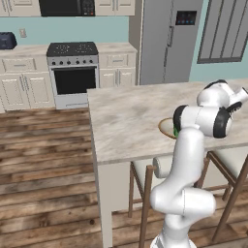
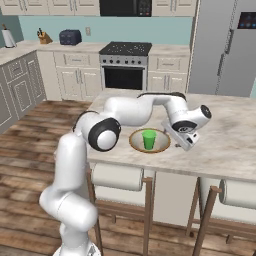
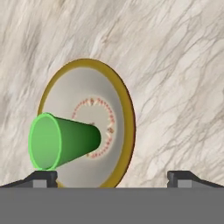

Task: Place the cup inside the bowl on the dining table and move the bowl to any counter.

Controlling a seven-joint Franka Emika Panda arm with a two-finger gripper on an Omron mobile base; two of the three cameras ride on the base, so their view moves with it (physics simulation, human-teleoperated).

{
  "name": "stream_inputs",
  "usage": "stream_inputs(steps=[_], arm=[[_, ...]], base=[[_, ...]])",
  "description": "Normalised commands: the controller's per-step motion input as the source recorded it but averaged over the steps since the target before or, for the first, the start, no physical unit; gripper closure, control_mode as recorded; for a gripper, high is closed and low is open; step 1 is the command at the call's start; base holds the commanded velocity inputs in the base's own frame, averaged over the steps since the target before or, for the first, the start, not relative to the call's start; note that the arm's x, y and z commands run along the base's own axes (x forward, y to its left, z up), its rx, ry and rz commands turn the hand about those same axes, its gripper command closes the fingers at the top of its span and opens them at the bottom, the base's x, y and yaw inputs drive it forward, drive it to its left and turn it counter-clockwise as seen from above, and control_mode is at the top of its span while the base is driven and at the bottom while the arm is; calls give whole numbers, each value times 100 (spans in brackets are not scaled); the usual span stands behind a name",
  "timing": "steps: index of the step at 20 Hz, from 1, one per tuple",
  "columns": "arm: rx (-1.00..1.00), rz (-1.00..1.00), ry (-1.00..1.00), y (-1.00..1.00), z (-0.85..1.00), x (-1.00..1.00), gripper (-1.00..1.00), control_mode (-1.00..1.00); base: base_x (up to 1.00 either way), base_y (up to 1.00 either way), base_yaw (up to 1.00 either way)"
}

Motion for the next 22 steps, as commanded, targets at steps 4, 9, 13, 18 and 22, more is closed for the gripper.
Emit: stream_inputs(steps=[4,9,13,18,22], arm=[[0,0,-1,0,-23,1,-100,-100],[0,0,0,0,-36,17,-100,-100],[0,0,0,0,-29,19,-100,-100],[0,0,0,3,-14,26,-100,-100],[0,0,0,3,-2,18,-100,-100]], base=[[0,0,0],[0,0,0],[0,0,0],[0,0,0],[0,0,0]])
